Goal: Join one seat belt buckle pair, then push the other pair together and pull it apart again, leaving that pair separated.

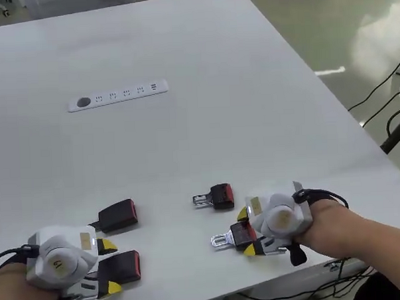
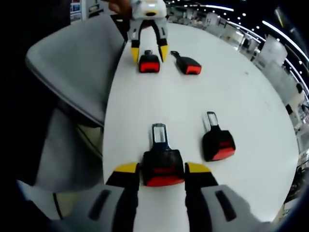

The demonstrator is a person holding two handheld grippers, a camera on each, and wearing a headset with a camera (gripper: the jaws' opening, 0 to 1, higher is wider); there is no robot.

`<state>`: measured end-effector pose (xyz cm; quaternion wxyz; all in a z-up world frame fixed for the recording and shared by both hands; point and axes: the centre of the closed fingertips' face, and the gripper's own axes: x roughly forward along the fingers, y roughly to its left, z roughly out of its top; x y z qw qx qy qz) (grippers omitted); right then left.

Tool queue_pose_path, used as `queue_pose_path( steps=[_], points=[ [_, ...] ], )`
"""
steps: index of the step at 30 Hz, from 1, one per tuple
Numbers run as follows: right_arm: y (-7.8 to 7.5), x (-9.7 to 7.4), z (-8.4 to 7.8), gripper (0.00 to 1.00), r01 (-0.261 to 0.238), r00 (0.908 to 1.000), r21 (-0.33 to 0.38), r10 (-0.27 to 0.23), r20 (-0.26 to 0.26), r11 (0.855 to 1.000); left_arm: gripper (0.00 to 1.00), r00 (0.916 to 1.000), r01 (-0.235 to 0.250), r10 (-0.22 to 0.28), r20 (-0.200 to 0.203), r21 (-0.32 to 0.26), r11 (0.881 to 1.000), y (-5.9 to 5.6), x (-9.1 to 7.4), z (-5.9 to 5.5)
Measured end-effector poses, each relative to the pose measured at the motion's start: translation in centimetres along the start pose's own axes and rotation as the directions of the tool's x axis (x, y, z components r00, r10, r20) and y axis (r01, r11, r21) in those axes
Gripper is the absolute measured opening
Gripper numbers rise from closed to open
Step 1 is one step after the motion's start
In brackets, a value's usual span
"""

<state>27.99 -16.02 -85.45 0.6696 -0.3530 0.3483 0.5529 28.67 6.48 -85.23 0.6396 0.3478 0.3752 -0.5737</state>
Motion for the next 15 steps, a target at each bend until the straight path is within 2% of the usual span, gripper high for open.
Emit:
queue_pose_path(
  steps=[2, 6, 12, 15],
  points=[
    [0.02, -0.05, -0.02, 0.34, -0.02, 0.9998, 0.016, 0.02, 0.005, 1.0, 0.35, 0.9996, 0.023, -0.023, -0.016, 0.008, 1.0, -0.12, -0.05, 0.02],
    [0.16, 0.02, -0.12, 0.33, -0.04, 0.9992, -0.008, 0.04, 0.005, 0.999, 0.34, 0.9992, 0.028, -0.028, -0.03, 0.028, 0.999, -0.27, 0.08, 0.01],
    [0.12, 0.02, -0.09, 0.32, -0.042, 0.9984, 0.011, 0.041, 0.039, 0.999, 0.33, 0.9978, 0.021, -0.016, -0.064, 0.078, 0.997, -0.4, 0.2, -0.15],
    [0.11, 0.03, 0.05, 0.32, -0.043, 0.9982, 0.02, 0.042, 0.042, 0.999, 0.33, 0.9977, 0.023, -0.019, -0.065, 0.066, 0.998, -0.27, 0.25, -0.24]
  ],
)
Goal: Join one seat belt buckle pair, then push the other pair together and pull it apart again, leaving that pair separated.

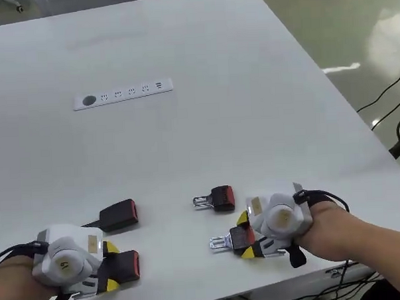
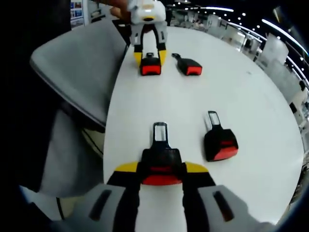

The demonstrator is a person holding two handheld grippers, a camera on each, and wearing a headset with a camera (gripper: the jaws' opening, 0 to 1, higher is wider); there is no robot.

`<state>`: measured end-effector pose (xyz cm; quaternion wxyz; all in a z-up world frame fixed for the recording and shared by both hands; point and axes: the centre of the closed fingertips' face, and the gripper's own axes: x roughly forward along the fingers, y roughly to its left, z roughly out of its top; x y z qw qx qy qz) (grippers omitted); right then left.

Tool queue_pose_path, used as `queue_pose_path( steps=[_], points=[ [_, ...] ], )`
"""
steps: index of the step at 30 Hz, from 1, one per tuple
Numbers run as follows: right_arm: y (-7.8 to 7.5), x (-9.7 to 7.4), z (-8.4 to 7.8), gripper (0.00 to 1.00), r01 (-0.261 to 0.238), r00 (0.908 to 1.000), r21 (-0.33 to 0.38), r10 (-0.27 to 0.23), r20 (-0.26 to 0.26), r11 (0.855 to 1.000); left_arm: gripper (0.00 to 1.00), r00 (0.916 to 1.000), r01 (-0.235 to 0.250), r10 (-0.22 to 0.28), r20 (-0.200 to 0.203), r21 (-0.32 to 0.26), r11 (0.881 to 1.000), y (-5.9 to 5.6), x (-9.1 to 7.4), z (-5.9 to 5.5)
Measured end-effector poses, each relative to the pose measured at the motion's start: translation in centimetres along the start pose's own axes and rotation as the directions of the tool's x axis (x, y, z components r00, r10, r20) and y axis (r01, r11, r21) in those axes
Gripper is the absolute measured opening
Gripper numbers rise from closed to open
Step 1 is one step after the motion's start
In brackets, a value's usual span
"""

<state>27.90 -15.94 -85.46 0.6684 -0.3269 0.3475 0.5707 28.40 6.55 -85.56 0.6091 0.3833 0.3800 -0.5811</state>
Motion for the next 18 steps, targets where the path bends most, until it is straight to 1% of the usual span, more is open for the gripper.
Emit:
queue_pose_path(
  steps=[5, 9, 14, 18],
  points=[
    [0.0, 0.6, 0.9, 0.32, 0.013, 0.9999, -0.001, -0.013, 0.003, 1.0, 0.33, 0.9998, 0.004, -0.004, -0.017, 0.002, 1.0, -0.1, 0.1, 0.0],
    [0.2, 1.1, 2.0, 0.33, 0.024, 0.9995, 0.011, -0.025, 0.019, 1.0, 0.33, 0.9998, -0.008, 0.008, -0.017, -0.021, 1.0, 0.0, 0.1, 0.0],
    [0.6, 1.9, 3.2, 0.33, 0.027, 0.9993, 0.005, -0.027, 0.027, 1.0, 0.33, 0.9997, -0.004, 0.004, -0.025, -0.018, 1.0, -0.1, 0.1, 0.0],
    [0.6, 2.4, 4.0, 0.33, 0.038, 0.9987, 0.024, -0.038, 0.033, 0.999, 0.33, 0.9997, -0.001, 0.001, -0.024, -0.02, 1.0, -0.1, 0.1, 0.0]
  ],
)
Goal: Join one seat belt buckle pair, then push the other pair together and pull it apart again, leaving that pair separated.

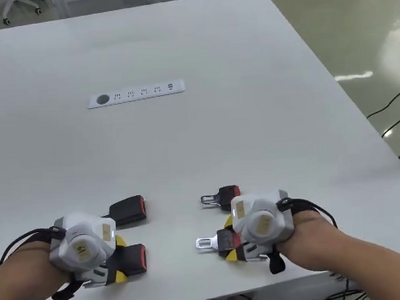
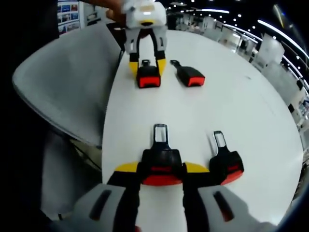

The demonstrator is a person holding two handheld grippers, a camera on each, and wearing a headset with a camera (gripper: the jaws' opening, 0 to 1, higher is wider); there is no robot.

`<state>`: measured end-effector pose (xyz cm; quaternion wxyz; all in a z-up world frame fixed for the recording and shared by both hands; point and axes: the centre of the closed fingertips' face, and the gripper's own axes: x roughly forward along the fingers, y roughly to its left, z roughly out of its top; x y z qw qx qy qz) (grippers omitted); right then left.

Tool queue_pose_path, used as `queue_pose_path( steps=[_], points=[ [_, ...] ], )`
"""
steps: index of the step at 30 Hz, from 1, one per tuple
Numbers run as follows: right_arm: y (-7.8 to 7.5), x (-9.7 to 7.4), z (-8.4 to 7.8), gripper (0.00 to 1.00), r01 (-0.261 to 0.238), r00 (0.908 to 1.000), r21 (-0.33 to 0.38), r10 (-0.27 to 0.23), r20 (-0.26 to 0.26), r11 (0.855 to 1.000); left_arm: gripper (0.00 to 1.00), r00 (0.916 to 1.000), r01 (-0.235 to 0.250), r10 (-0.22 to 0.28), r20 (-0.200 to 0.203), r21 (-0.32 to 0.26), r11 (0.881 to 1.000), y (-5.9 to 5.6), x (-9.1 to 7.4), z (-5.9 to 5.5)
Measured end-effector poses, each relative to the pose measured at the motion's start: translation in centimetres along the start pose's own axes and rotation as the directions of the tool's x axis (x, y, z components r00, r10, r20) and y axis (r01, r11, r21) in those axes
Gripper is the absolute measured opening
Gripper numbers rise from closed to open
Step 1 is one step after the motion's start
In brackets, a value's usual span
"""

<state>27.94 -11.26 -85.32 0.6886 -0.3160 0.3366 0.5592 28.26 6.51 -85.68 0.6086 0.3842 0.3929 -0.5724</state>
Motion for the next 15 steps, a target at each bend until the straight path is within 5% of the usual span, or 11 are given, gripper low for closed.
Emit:
queue_pose_path(
  steps=[15],
  points=[
    [1.8, 4.5, 6.8, 0.32, -0.012, 0.9997, -0.004, 0.013, 0.023, 1.0, 0.33, 1.0, -0.004, 0.004, -0.001, 0.006, 1.0, 0.0, 0.0, 0.1]
  ],
)
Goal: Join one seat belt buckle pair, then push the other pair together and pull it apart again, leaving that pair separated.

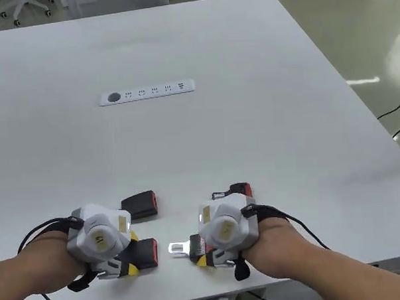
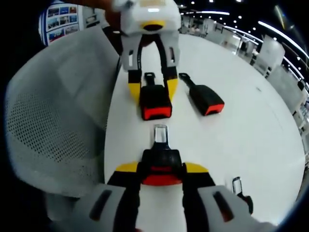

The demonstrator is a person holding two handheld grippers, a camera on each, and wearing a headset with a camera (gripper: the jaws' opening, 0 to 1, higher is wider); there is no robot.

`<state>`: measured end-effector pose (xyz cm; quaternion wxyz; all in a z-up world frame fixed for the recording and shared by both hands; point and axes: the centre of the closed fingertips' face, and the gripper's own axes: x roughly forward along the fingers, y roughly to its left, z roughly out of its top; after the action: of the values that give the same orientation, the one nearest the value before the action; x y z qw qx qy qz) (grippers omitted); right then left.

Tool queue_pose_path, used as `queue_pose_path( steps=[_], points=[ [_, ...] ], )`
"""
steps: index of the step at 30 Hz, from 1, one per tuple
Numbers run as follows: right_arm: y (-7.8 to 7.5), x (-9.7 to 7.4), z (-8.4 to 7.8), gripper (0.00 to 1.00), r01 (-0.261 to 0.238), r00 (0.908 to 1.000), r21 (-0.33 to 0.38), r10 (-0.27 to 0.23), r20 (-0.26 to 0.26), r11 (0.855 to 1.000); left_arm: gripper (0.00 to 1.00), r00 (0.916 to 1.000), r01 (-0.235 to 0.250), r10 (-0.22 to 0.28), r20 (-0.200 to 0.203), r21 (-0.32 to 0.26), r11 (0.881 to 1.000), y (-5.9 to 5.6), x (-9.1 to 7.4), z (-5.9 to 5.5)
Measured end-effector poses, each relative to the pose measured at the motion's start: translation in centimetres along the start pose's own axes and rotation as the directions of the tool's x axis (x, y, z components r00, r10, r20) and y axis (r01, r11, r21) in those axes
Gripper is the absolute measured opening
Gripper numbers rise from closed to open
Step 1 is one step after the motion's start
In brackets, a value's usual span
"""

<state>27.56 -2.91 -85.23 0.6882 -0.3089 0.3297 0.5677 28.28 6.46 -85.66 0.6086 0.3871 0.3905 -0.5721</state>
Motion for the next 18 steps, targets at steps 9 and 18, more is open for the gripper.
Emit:
queue_pose_path(
  steps=[9, 18],
  points=[
    [0.26, 0.88, 1.06, 0.31, -0.001, 0.9998, -0.026, 0.0, -0.02, 1.0, 0.33, 0.9999, 0.004, -0.004, -0.011, 0.005, 1.0, -0.04, 0.05, 0.01],
    [0.13, 0.74, 1.09, 0.31, -0.008, 0.9998, -0.043, 0.007, -0.017, 0.999, 0.33, 0.999, 0.025, -0.024, -0.037, 0.031, 0.999, -0.11, 0.19, 0.1]
  ],
)
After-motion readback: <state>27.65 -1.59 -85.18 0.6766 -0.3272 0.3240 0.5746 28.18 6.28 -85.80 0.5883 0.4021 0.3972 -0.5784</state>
